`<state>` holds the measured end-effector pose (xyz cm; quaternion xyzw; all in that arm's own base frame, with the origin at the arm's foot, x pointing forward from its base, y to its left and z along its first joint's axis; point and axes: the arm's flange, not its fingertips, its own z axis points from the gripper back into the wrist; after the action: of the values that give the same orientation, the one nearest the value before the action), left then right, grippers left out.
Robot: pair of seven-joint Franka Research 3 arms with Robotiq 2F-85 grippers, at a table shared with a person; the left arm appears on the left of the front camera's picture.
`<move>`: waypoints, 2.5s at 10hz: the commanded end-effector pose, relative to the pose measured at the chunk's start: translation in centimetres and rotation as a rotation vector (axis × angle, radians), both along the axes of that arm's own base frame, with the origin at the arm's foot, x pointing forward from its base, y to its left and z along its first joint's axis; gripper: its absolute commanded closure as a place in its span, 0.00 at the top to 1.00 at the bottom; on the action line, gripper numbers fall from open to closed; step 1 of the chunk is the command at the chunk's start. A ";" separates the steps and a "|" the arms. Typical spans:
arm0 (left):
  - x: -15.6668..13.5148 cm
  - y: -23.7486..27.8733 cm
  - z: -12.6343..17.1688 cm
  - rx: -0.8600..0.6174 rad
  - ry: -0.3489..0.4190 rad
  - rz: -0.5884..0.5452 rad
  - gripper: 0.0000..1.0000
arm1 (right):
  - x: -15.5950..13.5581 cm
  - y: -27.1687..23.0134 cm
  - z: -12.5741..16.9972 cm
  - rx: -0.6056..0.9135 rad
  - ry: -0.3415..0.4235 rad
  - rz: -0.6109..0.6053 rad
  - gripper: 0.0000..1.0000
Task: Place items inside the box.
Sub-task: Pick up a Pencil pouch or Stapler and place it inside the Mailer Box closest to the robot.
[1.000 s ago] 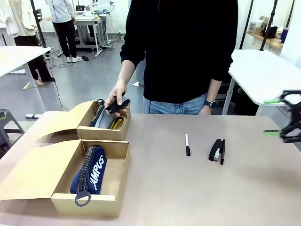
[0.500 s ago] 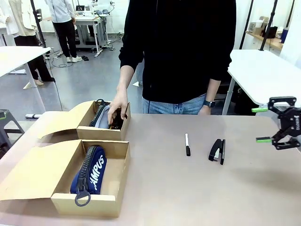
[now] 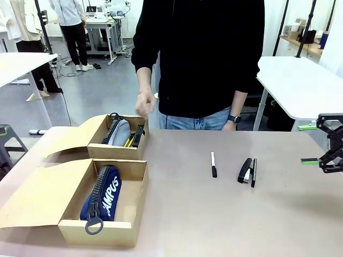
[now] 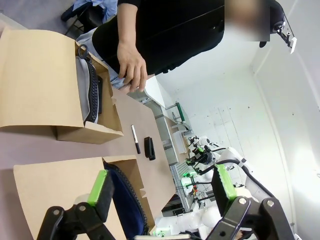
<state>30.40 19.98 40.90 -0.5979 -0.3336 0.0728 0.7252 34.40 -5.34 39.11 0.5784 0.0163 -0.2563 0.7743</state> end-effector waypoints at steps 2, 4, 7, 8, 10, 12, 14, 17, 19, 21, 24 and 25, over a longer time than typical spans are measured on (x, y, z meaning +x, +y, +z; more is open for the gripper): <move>0.0 -0.2 0.1 -0.009 -0.030 0.004 1.00 | 0.0 0.2 0.3 0.007 0.005 -0.002 1.00; 0.0 -0.2 0.1 -0.009 -0.030 0.004 1.00 | 0.0 0.2 0.3 0.007 0.005 -0.002 1.00; 0.0 -0.2 0.1 -0.009 -0.030 0.004 1.00 | 0.0 0.2 0.3 0.007 0.005 -0.002 1.00; 0.0 -0.2 0.1 -0.009 -0.030 0.004 1.00 | 0.0 0.2 0.3 0.007 0.005 -0.002 1.00; 0.0 -0.2 0.1 -0.009 -0.030 0.004 1.00 | -0.1 2.5 0.7 -0.208 0.031 0.034 1.00; 0.0 -0.2 0.1 -0.009 -0.030 0.004 1.00 | 1.5 6.6 2.0 -0.626 -0.033 0.003 1.00; 0.0 -0.2 0.1 -0.009 -0.030 0.004 1.00 | 1.7 6.2 2.6 -1.107 -0.043 -0.112 1.00; 0.0 -0.2 0.1 -0.009 -0.030 0.004 1.00 | 3.1 6.5 4.1 -0.866 -0.160 -0.053 1.00; 0.0 -0.2 0.1 -0.009 -0.030 0.004 1.00 | 4.0 7.7 4.7 -0.936 -0.160 -0.075 1.00; 0.0 -0.2 0.1 -0.009 -0.030 0.004 1.00 | 7.3 13.3 3.7 -1.016 -0.176 0.014 1.00; 0.0 -0.2 0.1 -0.009 -0.030 0.004 1.00 | 6.4 6.2 4.4 -0.795 -0.150 -0.001 1.00; 0.0 -0.2 0.1 -0.009 -0.030 0.004 1.00 | 4.1 1.1 4.4 -0.739 -0.152 -0.014 1.00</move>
<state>30.39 19.99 40.91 -0.5979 -0.3338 0.0727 0.7252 41.21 1.57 42.85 0.2213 -0.1473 -0.2032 0.9423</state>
